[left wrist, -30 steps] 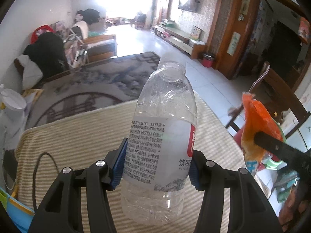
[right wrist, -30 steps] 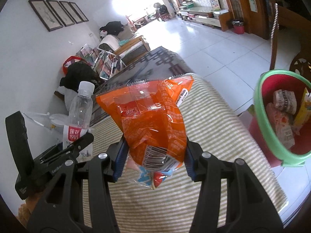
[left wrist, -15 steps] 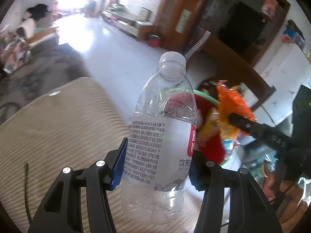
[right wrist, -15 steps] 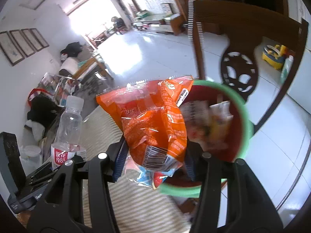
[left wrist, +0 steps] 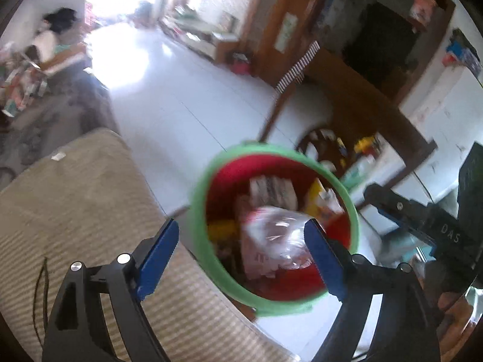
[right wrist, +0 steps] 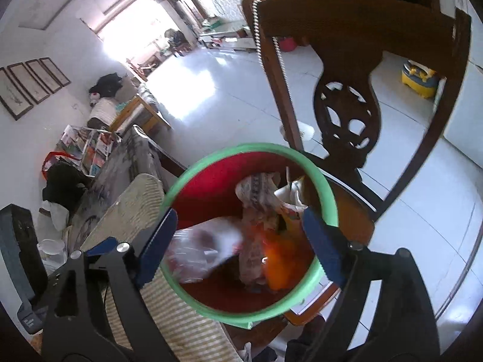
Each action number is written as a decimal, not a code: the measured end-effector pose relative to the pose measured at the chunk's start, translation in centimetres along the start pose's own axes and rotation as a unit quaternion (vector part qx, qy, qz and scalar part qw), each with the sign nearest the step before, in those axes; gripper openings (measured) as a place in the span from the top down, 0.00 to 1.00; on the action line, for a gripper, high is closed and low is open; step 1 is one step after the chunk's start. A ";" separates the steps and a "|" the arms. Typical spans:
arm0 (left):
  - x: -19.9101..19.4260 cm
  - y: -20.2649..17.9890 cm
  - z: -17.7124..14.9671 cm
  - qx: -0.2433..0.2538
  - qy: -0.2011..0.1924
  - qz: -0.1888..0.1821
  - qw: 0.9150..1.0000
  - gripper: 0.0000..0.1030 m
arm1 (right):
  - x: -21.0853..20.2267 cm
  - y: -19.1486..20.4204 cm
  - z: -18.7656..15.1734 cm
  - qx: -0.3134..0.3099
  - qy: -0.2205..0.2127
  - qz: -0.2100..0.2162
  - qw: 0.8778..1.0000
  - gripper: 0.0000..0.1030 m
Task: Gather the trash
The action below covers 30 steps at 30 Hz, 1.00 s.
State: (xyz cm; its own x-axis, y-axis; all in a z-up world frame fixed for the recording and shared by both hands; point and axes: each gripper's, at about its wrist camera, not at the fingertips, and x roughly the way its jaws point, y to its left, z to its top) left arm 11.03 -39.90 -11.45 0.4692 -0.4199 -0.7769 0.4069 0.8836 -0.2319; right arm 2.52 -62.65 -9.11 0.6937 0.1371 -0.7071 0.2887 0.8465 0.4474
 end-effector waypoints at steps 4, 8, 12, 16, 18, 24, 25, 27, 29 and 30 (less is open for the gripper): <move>-4.3 1.6 -0.1 -0.010 -0.077 0.054 0.996 0.18 | -0.2 3.8 0.4 -0.051 -0.023 0.031 0.998 0.07; -8.0 3.7 -0.3 -0.023 -0.126 0.112 0.985 0.12 | -0.9 9.1 0.1 -0.115 -0.063 0.059 0.990 0.05; -11.3 5.8 -1.0 -0.034 -0.154 0.156 0.975 0.09 | -2.8 14.4 -1.3 -0.176 -0.132 0.068 0.973 0.05; -15.5 9.1 -1.7 -0.052 -0.187 0.207 0.959 0.08 | -4.1 19.8 -2.7 -0.222 -0.189 0.059 0.955 0.04; -17.8 11.3 -2.0 -0.072 -0.198 0.214 0.954 0.08 | -4.4 21.7 -3.2 -0.223 -0.196 0.062 0.953 0.05; -22.8 16.7 -3.1 -0.102 -0.238 0.226 0.939 0.08 | -5.6 25.9 -5.6 -0.180 -0.235 0.057 0.953 0.04; -23.6 17.6 -3.5 -0.104 -0.249 0.231 0.935 0.08 | -5.6 27.0 -6.0 -0.183 -0.235 0.053 0.953 0.04; -24.9 19.0 -3.9 -0.098 -0.274 0.249 0.924 0.08 | -5.6 28.6 -7.3 -0.206 -0.234 0.061 0.948 0.04; -25.7 19.3 -4.0 -0.077 -0.292 0.273 0.913 0.08 | -5.8 29.9 -8.7 -0.231 -0.248 0.069 0.938 0.04; -26.2 19.6 -4.0 -0.059 -0.298 0.287 0.908 0.08 | -5.9 30.7 -9.2 -0.230 -0.244 0.060 0.940 0.04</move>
State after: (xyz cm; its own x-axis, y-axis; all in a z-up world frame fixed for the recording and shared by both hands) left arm 3.60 -10.72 1.97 0.9331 0.1108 -0.3420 -0.1098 0.9937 0.0224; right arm 1.26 -32.72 3.75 0.9557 0.0887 -0.2806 -0.0495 0.9884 0.1437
